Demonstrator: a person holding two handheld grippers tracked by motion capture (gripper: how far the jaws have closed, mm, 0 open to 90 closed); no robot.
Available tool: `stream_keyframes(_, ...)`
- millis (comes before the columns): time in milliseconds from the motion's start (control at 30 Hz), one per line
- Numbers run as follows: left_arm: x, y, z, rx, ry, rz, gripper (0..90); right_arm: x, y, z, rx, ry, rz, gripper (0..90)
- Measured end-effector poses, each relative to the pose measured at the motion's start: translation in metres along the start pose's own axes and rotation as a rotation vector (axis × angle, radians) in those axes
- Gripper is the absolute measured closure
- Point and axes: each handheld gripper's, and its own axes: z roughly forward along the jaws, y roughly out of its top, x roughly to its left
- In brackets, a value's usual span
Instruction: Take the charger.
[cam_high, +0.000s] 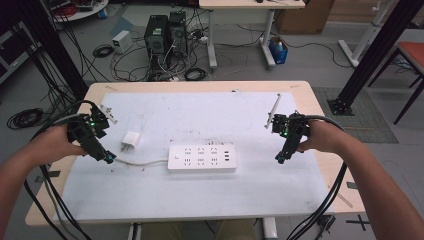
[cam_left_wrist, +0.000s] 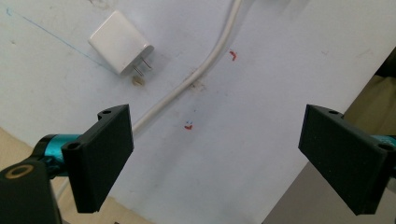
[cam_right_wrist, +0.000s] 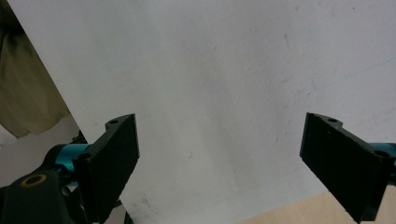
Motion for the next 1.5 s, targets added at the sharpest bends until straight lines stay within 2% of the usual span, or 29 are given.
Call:
stream_keyframes(100, 0.0, 0.001, -0.001, -0.009, 0.008, -0.012, 10.2, 0.001, 0.0, -0.001, 0.0, -0.005, 0.007, 11.2)
stream_keyframes(200, 0.003, 0.002, -0.001, -0.023, 0.011, -0.052, 10.2, 0.001, -0.001, -0.002, -0.006, -0.019, 0.014, 11.2)
stream_keyframes(267, 0.007, 0.004, 0.0, -0.025, 0.022, -0.092, 10.2, 0.001, -0.001, -0.002, -0.006, -0.019, 0.009, 11.2)
stream_keyframes(333, 0.01, 0.006, 0.0, -0.045, 0.023, -0.151, 10.2, 0.001, 0.0, -0.002, -0.007, -0.022, 0.005, 11.2)
stream_keyframes(367, 0.01, 0.006, 0.0, -0.045, 0.023, -0.151, 10.2, 0.001, 0.0, -0.002, -0.008, -0.023, 0.009, 11.2)
stream_keyframes(400, 0.015, 0.009, 0.0, -0.045, 0.021, -0.231, 10.2, 0.001, 0.001, -0.002, -0.012, -0.023, 0.003, 11.2)
stream_keyframes(433, 0.017, 0.01, 0.001, -0.053, 0.039, -0.258, 10.2, 0.001, 0.001, -0.002, -0.014, -0.022, 0.003, 11.2)
stream_keyframes(467, 0.017, 0.01, 0.001, -0.053, 0.039, -0.258, 10.2, 0.001, 0.001, -0.002, -0.014, -0.022, 0.003, 11.2)
stream_keyframes(500, 0.02, 0.012, 0.003, -0.084, 0.083, -0.293, 10.2, 0.0, 0.001, -0.002, -0.015, -0.025, 0.005, 11.2)
stream_keyframes(533, 0.02, 0.012, 0.003, -0.084, 0.083, -0.293, 10.2, 0.0, 0.001, -0.002, -0.015, -0.025, 0.005, 11.2)
stream_keyframes(567, 0.023, 0.015, 0.007, -0.097, 0.102, -0.347, 10.2, 0.0, 0.001, -0.002, -0.019, -0.028, 0.006, 11.2)
stream_keyframes(700, 0.031, 0.022, 0.018, -0.122, 0.131, -0.452, 10.2, 0.0, 0.001, -0.001, -0.015, -0.035, 0.004, 11.2)
stream_keyframes(733, 0.031, 0.022, 0.018, -0.122, 0.131, -0.452, 10.2, 0.0, 0.001, -0.001, -0.015, -0.035, 0.004, 11.2)
stream_keyframes(767, 0.033, 0.026, 0.023, -0.135, 0.161, -0.482, 10.2, 0.0, 0.001, -0.001, -0.015, -0.036, 0.006, 11.2)
stream_keyframes(833, 0.037, 0.03, 0.029, -0.132, 0.186, -0.491, 10.2, -0.001, 0.0, 0.0, -0.017, -0.036, 0.003, 11.2)
stream_keyframes(900, 0.037, 0.03, 0.029, -0.132, 0.186, -0.491, 10.2, -0.002, 0.0, 0.001, -0.014, -0.036, 0.007, 11.2)
stream_keyframes(933, 0.044, 0.037, 0.039, -0.073, 0.142, -0.606, 10.2, -0.003, -0.001, 0.003, -0.011, -0.035, 0.009, 11.2)
stream_keyframes(967, 0.047, 0.039, 0.043, -0.054, 0.124, -0.631, 10.2, -0.004, -0.001, 0.003, -0.011, -0.037, 0.005, 11.2)
stream_keyframes(1033, 0.049, 0.039, 0.046, -0.051, 0.131, -0.628, 10.2, -0.004, -0.001, 0.004, -0.009, -0.036, 0.008, 11.2)
stream_keyframes(1067, 0.05, 0.039, 0.052, -0.07, 0.159, -0.604, 10.2, -0.004, -0.001, 0.004, -0.008, -0.036, 0.011, 11.2)
stream_keyframes(1133, 0.052, 0.038, 0.059, -0.097, 0.151, -0.615, 10.2, -0.005, -0.001, 0.005, -0.009, -0.033, 0.004, 11.2)
stream_keyframes(1167, 0.052, 0.038, 0.063, -0.109, 0.162, -0.622, 10.2, -0.005, -0.001, 0.005, -0.009, -0.033, 0.006, 11.2)
stream_keyframes(1367, 0.053, 0.035, 0.095, -0.114, 0.218, -0.608, 10.2, -0.005, 0.0, 0.008, -0.003, -0.027, 0.014, 11.2)
stream_keyframes(1500, 0.056, 0.034, 0.107, -0.112, 0.2, -0.64, 10.2, -0.006, -0.001, 0.008, -0.004, -0.024, 0.014, 11.2)
